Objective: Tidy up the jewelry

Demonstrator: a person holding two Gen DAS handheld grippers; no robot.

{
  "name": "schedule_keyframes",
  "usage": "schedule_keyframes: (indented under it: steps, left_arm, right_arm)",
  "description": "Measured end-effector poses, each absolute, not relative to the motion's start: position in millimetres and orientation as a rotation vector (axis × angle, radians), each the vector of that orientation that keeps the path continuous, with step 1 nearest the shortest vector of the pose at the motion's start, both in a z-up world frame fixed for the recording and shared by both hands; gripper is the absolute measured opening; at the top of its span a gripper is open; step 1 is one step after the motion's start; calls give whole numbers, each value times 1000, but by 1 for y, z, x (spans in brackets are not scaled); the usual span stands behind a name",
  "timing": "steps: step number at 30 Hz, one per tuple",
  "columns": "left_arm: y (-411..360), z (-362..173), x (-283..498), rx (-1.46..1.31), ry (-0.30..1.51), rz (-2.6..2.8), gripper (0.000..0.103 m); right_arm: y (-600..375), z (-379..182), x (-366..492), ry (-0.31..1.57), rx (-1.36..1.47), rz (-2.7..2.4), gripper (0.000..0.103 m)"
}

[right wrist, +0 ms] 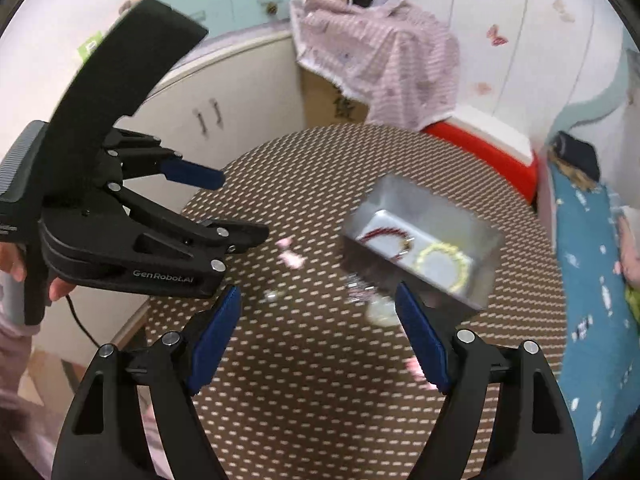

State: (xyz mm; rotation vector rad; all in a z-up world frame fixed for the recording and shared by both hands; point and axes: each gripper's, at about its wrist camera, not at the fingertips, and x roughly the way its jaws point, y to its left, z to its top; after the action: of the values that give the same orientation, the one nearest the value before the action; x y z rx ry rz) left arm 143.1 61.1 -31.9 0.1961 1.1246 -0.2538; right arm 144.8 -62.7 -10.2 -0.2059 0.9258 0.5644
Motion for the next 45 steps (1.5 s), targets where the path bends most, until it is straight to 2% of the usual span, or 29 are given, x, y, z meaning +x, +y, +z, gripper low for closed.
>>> schedule_keyframes:
  steps: [3,7,17,23,39,45]
  left_arm:
    - [74,-37,137,193,1131,-238,67]
    - [93,-48,129,181,1150,-224,69]
    - [125,-85,112,153,1220,-214,69]
    - [131,-95,108,154,1230,-225,69]
    - [127,-103,122,121,1250,-226,70]
    - [128,-106,126,109,1257,-215,70]
  right_arm:
    - [-45,-23,143,953,-224,601,76]
    - [-22,-41,143,999,-242,655,59]
    - [13,-88,144,1071,-309,690,41]
    - [19,-107,153,1111,-337,660,21]
    - [18,-110,166,1078,-364,613,22]
    - [16,-117,167,1073,-357,635,19]
